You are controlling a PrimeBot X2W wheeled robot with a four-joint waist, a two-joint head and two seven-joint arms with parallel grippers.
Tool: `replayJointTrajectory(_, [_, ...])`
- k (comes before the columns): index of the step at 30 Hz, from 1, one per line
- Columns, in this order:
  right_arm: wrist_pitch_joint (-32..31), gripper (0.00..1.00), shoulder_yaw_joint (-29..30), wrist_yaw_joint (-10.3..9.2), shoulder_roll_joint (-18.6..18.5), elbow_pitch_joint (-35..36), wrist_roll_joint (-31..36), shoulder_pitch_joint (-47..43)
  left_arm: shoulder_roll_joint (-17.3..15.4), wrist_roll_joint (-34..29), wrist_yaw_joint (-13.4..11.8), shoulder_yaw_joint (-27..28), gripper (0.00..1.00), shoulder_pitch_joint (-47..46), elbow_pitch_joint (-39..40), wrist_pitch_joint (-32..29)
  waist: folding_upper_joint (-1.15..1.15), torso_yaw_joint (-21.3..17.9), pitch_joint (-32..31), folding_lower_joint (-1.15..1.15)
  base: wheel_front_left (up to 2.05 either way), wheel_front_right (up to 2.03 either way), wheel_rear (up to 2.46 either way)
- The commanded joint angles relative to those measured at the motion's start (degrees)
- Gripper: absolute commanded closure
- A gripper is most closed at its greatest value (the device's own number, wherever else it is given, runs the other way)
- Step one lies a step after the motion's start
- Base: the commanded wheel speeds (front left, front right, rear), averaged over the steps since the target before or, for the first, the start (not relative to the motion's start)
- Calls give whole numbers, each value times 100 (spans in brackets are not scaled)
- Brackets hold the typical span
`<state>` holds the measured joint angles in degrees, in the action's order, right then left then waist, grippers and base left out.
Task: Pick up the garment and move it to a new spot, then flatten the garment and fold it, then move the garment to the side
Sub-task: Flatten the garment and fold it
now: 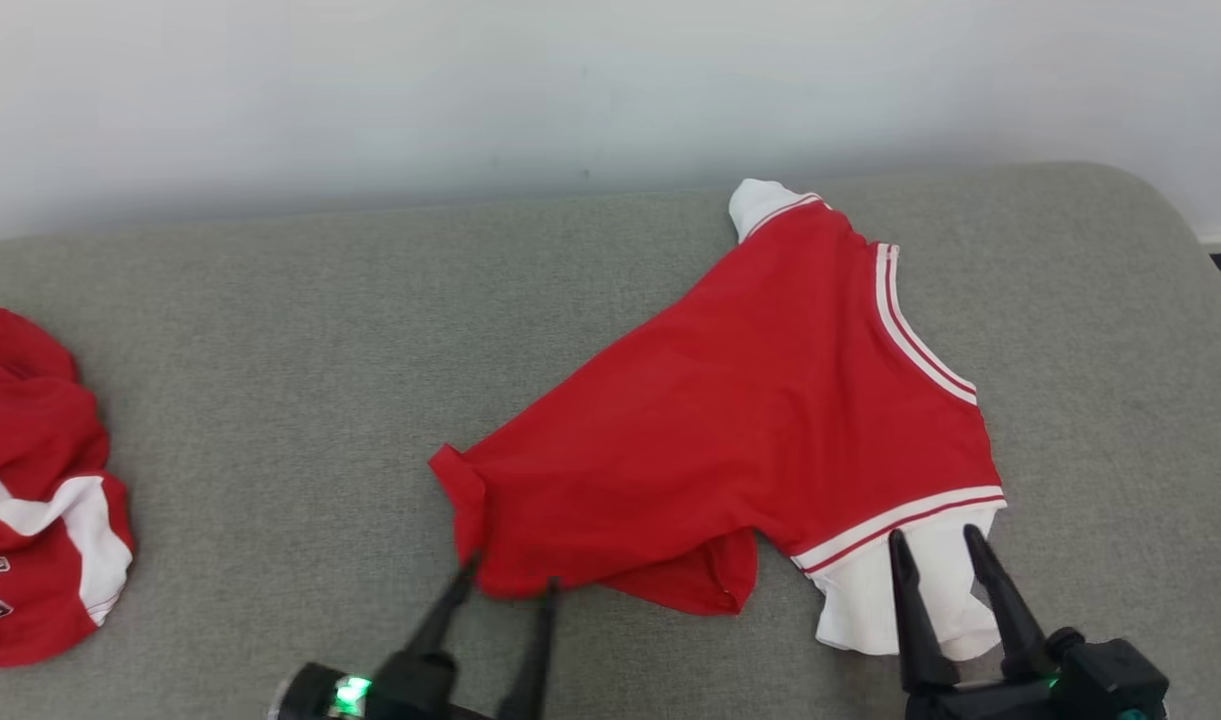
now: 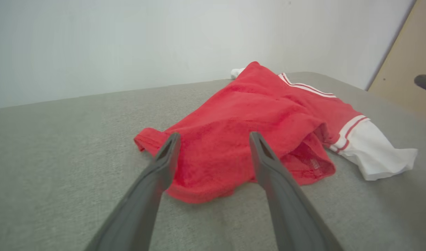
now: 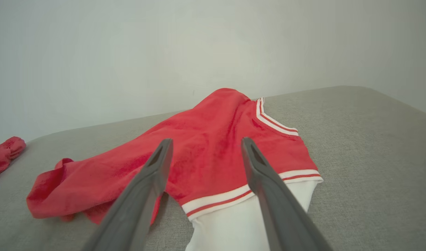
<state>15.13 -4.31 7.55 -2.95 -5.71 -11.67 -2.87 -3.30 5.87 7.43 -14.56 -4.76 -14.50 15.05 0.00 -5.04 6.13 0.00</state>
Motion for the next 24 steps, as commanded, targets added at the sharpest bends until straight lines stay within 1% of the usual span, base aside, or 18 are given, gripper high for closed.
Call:
replayJointTrajectory(1, [1, 0, 63, -10, 6, 15, -69, 41, -39, 28, 4, -169, 0, -86, -48, 18, 0, -92, 84, 0, 0, 0, 0])
replayJointTrajectory(2, [1, 0, 130, -10, 7, 20, -72, 64, -69, 60, -1, -540, 0, -169, -104, 18, 0, -144, 124, 0, 0, 0, 0])
replayJointTrajectory(3, [1, 0, 130, -10, 7, 20, -72, 64, -69, 60, -1, -540, 0, -169, -104, 18, 0, -144, 124, 0, 0, 0, 0])
replayJointTrajectory(11, [1, 0, 170, -10, 8, -12, -151, 181, -168, 288, -1, -1780, 0, -623, -623, 18, 0, -488, 306, 0, 0, 0, 0])
replayJointTrajectory(13, [1, 0, 143, -10, 9, -31, -183, 200, -170, 351, 0, -1989, 0, -792, -778, 18, 0, -594, 352, 0, 0, 0, 0])
replayJointTrajectory(18, [1, 0, 129, -10, 9, -44, -275, 290, -171, 578, 0, -2272, 0, -1181, -1235, 18, 0, -856, 474, 0, 0, 0, 0])
replayJointTrajectory(24, [1, 0, 105, -10, 10, -84, -323, 390, -161, 788, 0, -2338, 0, -1558, -1814, 18, 0, -1142, 620, 0, 0, 0, 0])
